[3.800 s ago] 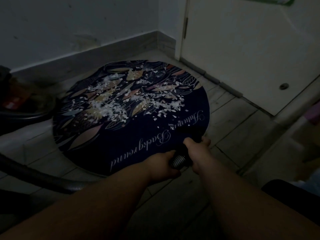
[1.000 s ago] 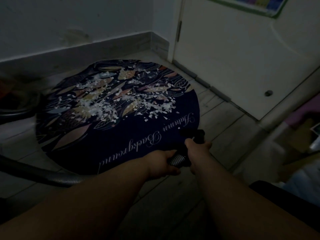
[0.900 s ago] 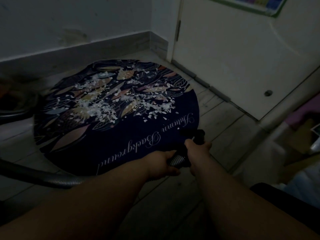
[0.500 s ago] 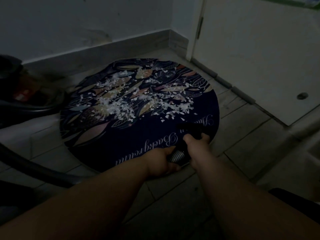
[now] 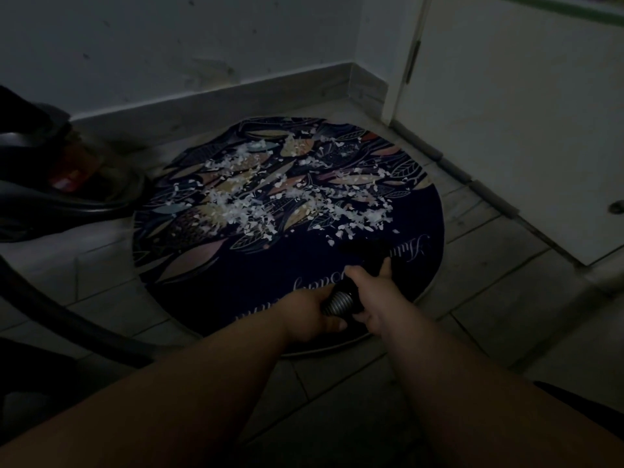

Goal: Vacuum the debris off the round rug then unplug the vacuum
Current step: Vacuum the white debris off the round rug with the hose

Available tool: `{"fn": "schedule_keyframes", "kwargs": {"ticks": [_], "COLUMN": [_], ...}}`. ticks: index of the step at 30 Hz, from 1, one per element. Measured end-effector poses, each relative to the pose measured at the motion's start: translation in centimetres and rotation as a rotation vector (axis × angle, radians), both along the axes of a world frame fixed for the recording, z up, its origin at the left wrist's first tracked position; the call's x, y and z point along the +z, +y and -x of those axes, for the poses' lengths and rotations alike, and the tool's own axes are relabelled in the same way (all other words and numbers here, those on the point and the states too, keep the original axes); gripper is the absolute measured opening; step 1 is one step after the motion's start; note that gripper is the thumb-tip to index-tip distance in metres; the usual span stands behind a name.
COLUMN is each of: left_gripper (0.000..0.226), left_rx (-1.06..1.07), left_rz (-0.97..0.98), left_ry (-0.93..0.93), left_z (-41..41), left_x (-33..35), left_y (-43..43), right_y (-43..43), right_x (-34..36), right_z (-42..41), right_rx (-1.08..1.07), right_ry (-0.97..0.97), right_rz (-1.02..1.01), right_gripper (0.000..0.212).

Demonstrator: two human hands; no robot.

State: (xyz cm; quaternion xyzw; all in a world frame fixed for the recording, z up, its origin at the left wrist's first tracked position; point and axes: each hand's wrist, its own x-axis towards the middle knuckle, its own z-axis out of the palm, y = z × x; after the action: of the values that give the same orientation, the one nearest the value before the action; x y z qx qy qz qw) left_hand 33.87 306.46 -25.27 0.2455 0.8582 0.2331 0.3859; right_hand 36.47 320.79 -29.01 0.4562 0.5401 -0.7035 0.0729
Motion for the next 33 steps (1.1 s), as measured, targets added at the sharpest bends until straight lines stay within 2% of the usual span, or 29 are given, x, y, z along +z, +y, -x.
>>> {"fn": "schedule_keyframes", "kwargs": {"ticks": [4,9,22,29,33], "left_gripper": [0.077,0.085,0.070,0.079,0.067], "left_rx": [0.013,-0.079,-0.137,-0.255,-0.310], "left_rz": [0.020,0.076,-0.044,0.043,0.054], "left_ry": [-0.003,0.051,0.097,0.076,0.103], "left_z": [0.7,1.2,0.1,-0.3,0.0], "left_x": [0.1,-0.3,-0.1,-0.7,-0.6], "left_y": [-0.9,-1.1,3.3,5.1,5.5], "right_y": [-0.8,-0.9,3.1,5.3,6.5], "right_x": [-0.3,-0.3,0.4,-0.2,-0.5], "right_z": [1.1,1.7,-0.8,-2.4,-2.7], "right_rx": [0.064,0.086,-0.169,-0.257,-0.297], "right_ry": [0.004,0.002,-0.029,-0.018,0.002], "right_rz": [0.018,0.006,-0.107,-0.149,-0.159], "right_gripper": [0.100,0.097,0.086,0.083,0.083]}}
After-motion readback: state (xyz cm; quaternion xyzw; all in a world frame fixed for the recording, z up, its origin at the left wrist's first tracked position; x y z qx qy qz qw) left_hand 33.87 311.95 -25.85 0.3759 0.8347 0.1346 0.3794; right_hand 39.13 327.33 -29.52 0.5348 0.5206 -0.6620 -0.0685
